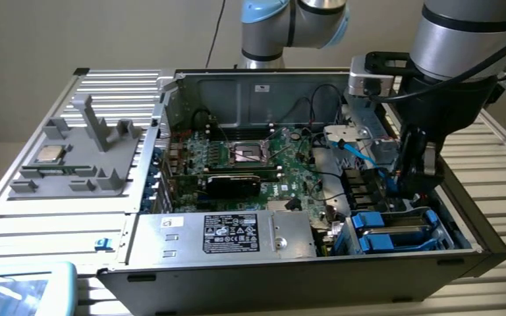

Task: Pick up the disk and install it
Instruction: 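Insert the first disk wire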

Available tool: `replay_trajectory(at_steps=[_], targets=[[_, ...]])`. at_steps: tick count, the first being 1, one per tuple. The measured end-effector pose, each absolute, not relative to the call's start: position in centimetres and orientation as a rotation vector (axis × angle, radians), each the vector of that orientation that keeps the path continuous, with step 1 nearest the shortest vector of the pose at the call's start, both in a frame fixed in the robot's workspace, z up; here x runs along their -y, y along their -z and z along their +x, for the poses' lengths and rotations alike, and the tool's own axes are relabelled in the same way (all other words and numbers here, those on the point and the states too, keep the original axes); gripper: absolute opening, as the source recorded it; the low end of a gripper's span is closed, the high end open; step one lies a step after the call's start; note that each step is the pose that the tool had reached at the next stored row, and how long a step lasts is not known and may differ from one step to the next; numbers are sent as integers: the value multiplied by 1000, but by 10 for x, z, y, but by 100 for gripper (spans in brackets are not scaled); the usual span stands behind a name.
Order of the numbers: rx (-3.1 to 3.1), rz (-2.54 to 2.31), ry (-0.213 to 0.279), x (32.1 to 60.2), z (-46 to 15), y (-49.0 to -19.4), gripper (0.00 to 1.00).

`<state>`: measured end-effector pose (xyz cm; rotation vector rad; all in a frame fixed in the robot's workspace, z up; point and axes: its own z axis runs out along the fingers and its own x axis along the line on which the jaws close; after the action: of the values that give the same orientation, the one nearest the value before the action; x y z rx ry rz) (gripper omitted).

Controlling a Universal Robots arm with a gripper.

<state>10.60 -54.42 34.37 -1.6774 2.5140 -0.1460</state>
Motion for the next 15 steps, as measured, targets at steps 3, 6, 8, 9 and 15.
replay_trajectory(at_steps=[3, 6, 8, 9, 15], targets=[[-2518, -1670, 145, 544, 106, -344, 38], [-2518, -1670, 144, 544, 106, -344, 35], [-2518, -1670, 144, 540, 106, -344, 35], [-2518, -1670, 144, 537, 106, -344, 35], [-2524, -1677, 170, 530, 103, -349, 35]])
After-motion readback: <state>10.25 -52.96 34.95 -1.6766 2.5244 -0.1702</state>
